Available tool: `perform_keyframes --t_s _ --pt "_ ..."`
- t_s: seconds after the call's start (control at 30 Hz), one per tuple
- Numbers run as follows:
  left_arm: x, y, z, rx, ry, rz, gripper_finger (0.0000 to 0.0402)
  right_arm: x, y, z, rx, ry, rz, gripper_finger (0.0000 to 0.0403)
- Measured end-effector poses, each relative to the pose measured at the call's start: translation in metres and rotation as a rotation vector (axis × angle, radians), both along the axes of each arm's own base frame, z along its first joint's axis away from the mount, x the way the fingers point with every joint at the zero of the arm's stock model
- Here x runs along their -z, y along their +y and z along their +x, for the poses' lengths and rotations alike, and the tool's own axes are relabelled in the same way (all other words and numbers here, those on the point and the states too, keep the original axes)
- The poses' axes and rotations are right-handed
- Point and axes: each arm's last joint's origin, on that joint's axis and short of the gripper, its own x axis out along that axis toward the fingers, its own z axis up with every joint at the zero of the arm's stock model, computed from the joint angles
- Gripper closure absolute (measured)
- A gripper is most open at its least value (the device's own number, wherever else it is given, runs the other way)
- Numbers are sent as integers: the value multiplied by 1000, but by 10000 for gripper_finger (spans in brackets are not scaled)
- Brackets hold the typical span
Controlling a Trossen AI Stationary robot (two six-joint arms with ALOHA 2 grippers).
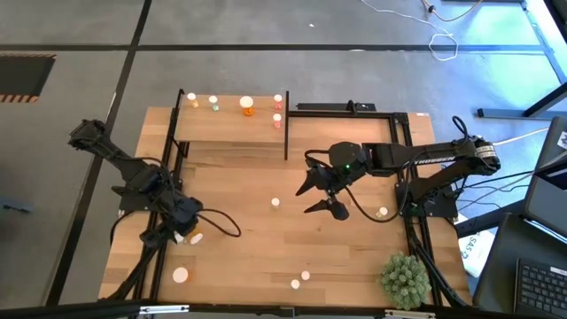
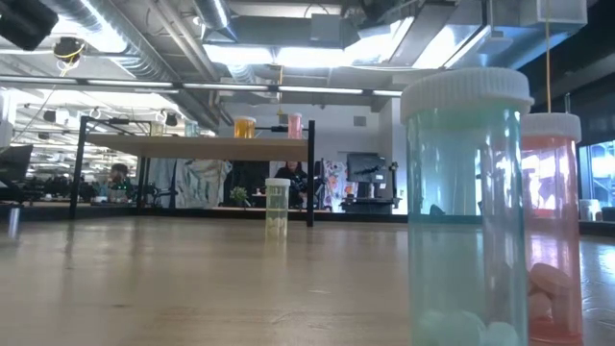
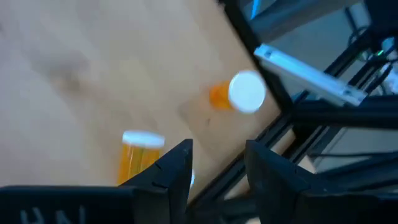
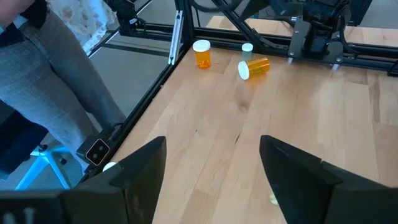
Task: Pick and place medicine bottles onto shelf by color
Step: Put the top big orange pill bottle on the shelf aligned with the orange pill bottle on the shelf
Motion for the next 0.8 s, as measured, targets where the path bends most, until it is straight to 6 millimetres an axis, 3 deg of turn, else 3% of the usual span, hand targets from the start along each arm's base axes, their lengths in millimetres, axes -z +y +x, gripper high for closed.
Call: perform_keyframes --t_s 0.3,0.53,0.8 --pt "4 7 -2 -85 -32 176 262 0 0 0 1 1 1 142" --pt "5 7 0 -110 -38 198 257 0 0 0 0 1 1 142" --pt "13 3 7 -121 11 228 167 0 0 0 1 1 1 142"
